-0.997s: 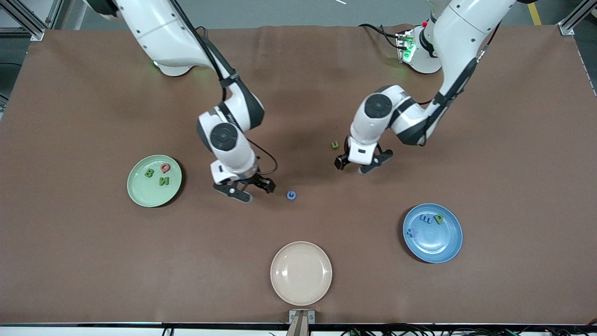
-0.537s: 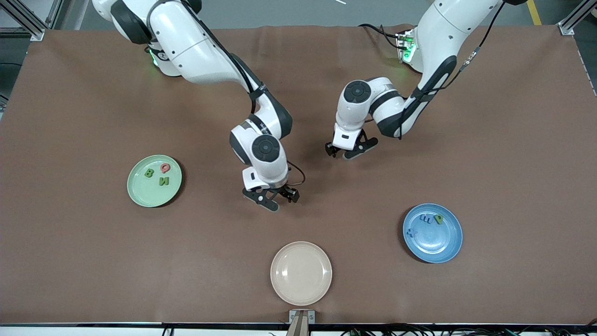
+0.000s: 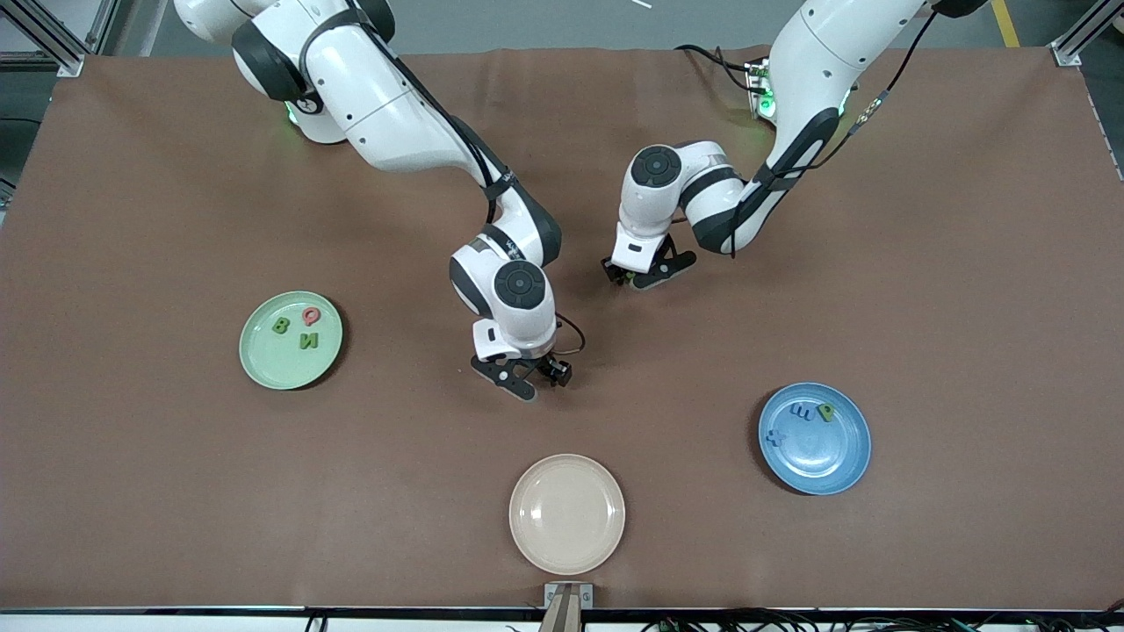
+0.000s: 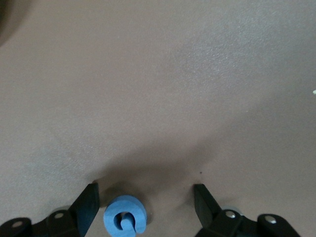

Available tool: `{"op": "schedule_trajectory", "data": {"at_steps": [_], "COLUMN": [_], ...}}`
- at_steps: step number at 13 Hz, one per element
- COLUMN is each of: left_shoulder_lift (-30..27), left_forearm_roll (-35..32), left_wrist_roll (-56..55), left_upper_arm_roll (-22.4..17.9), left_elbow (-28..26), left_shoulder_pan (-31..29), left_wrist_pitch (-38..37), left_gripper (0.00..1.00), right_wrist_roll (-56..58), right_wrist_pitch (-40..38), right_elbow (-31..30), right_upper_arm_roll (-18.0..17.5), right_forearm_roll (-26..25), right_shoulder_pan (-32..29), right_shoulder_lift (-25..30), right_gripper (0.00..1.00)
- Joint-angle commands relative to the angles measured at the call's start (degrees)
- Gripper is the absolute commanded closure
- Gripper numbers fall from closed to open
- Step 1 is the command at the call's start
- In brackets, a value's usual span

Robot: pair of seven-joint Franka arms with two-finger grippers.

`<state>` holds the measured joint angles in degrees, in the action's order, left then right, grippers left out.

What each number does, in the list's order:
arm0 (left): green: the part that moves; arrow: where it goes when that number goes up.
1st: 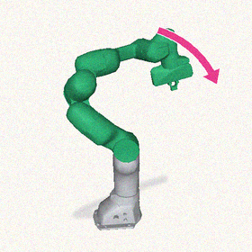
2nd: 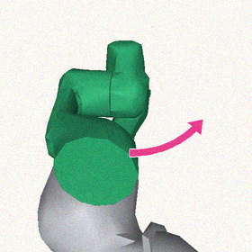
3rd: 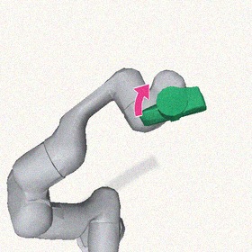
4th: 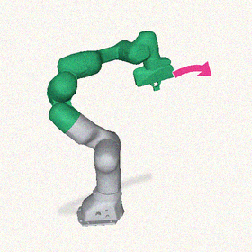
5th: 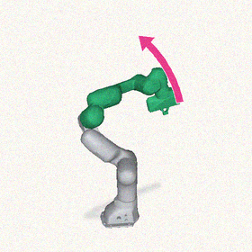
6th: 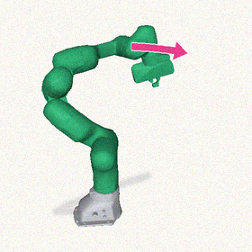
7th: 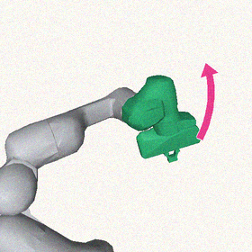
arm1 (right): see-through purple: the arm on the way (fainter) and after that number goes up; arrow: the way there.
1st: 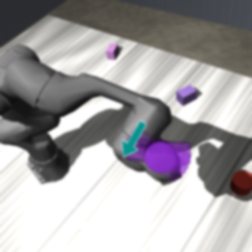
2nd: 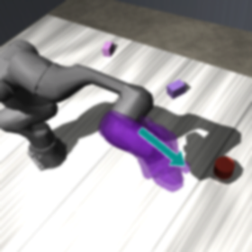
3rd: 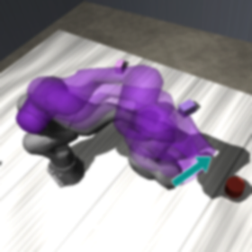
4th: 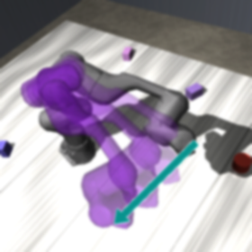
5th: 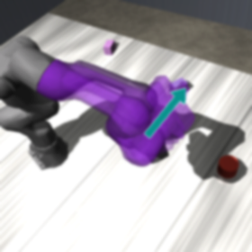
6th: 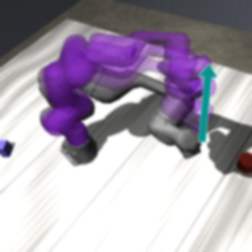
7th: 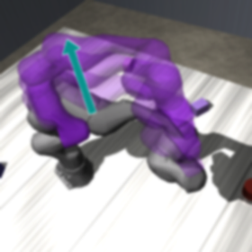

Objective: Sort upper and lower case letters into plates
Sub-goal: 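Carry the C to the green plate while the left gripper carries n to blue plate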

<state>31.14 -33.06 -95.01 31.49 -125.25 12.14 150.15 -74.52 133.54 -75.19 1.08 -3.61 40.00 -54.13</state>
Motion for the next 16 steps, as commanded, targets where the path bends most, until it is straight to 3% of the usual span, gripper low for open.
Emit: {"op": "schedule_trajectory", "data": {"at_steps": [1,3,4,6,7,10,12,14,16], "left_shoulder_lift": [0.3,0.6,0.6,0.0,-0.3,-0.2,0.1,0.8,2.5], "left_forearm_roll": [-1.6,-1.6,-1.6,-1.6,-1.5,-1.6,-1.6,-1.5,-1.5], "left_wrist_roll": [-1.5,-1.5,-1.4,-0.8,-0.6,3.8,10.2,18.6,26.9], "left_upper_arm_roll": [-0.2,-0.2,-0.2,-0.3,-0.6,-0.6,-0.6,-0.7,-0.7], "left_elbow": [-0.2,0.2,0.4,1.8,2.9,10.1,13.7,16.9,20.0], "left_shoulder_pan": [0.2,0.1,0.1,-1.1,-1.3,-5.2,-8.9,-13.3,-17.3], "left_wrist_pitch": [0.7,0.7,0.7,0.2,0.0,-5.8,-8.4,-8.5,-8.5], "left_gripper": [0.59,0.88,0.99,1.0,1.0,1.0,1.0,1.0,1.0], "right_wrist_roll": [-2.5,-2.6,-2.6,-3.0,-3.2,-0.8,6.8,17.6,28.1], "right_wrist_pitch": [0.6,0.3,0.3,0.2,0.2,-0.8,-7.6,-16.1,-16.9], "right_elbow": [1.2,1.2,1.2,1.2,1.2,0.8,0.8,-1.3,-10.1], "right_upper_arm_roll": [0.2,0.1,0.1,0.1,0.1,0.1,0.1,-0.4,-0.4], "right_forearm_roll": [-0.5,-0.4,-0.3,-0.1,-0.2,-0.5,0.0,0.2,0.2], "right_shoulder_pan": [1.4,1.4,1.5,1.4,1.4,0.1,-3.5,-8.7,-13.9], "right_shoulder_lift": [-1.3,-1.2,-1.1,-1.1,-1.1,0.4,2.4,7.8,15.9], "right_gripper": [0.18,0.33,0.47,0.95,1.0,1.0,1.0,1.0,1.0]}}
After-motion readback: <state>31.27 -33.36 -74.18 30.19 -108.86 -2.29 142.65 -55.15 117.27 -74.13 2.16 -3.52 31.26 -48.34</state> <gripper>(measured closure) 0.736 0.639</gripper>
